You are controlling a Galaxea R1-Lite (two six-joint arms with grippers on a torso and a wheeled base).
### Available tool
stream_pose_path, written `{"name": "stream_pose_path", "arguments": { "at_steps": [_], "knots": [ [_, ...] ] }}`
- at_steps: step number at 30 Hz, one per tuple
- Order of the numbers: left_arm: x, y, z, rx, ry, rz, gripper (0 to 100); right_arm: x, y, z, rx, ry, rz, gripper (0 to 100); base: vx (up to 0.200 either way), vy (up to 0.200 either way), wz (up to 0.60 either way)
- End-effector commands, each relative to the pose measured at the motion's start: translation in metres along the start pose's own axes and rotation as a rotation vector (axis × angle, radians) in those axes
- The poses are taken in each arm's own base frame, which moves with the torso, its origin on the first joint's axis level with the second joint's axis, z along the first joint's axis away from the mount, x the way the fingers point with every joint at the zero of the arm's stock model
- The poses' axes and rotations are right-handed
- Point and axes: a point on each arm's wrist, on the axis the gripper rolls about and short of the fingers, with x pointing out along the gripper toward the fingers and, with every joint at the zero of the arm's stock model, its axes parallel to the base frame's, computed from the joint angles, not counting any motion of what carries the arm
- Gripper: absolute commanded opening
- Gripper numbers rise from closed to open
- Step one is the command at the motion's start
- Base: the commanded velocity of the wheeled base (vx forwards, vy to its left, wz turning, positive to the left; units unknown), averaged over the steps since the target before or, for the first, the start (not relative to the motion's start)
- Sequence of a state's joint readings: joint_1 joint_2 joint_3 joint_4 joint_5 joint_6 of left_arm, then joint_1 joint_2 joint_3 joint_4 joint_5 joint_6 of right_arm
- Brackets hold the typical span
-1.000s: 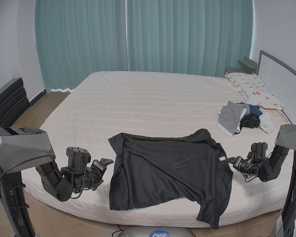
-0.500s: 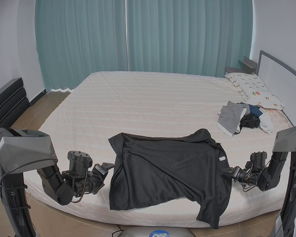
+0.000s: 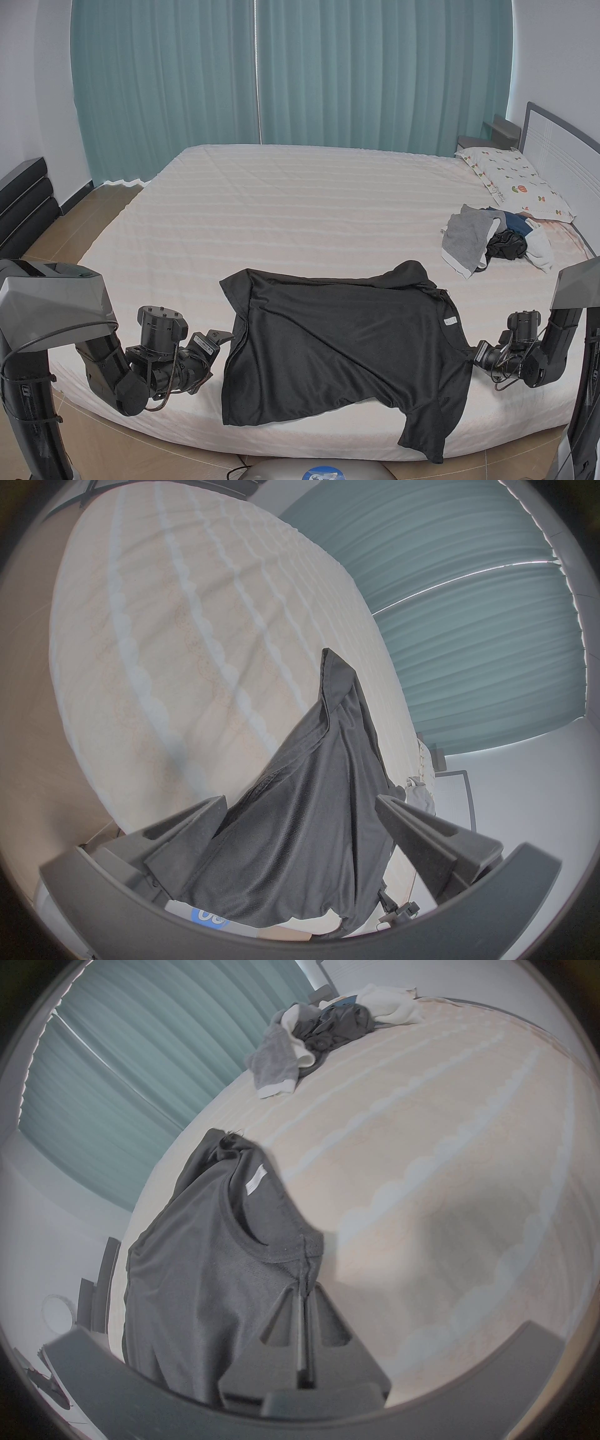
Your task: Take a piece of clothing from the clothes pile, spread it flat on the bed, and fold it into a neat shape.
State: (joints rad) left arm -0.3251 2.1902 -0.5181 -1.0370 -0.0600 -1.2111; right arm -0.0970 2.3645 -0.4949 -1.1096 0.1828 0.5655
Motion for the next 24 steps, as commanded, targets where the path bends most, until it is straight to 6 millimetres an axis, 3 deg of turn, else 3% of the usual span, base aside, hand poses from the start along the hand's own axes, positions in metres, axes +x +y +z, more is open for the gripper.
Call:
{"name": "stream_pose_path", "arguments": {
  "at_steps": [1, 8, 15, 16, 24],
  "knots": [
    [0.001, 0.001, 0.000, -0.001, 0.002, 0.004, 100, -0.004, -0.014, 0.011, 0.024, -0.036, -0.028, 0, 0.000, 0.000, 0.00],
    [0.001, 0.001, -0.001, 0.000, 0.002, 0.006, 100, -0.016, -0.030, 0.030, 0.062, -0.100, -0.049, 0, 0.000, 0.000, 0.00],
    [0.001, 0.002, -0.001, -0.001, 0.001, 0.006, 100, -0.017, -0.031, 0.032, 0.060, -0.107, -0.046, 0, 0.000, 0.000, 0.00],
    [0.001, 0.002, -0.001, 0.000, 0.001, 0.006, 100, -0.018, -0.031, 0.033, 0.057, -0.110, -0.044, 100, 0.000, 0.000, 0.00],
    [0.000, 0.001, -0.001, 0.001, 0.002, 0.004, 100, -0.038, -0.023, 0.029, 0.046, -0.044, 0.108, 100, 0.000, 0.000, 0.00]
  ]
}}
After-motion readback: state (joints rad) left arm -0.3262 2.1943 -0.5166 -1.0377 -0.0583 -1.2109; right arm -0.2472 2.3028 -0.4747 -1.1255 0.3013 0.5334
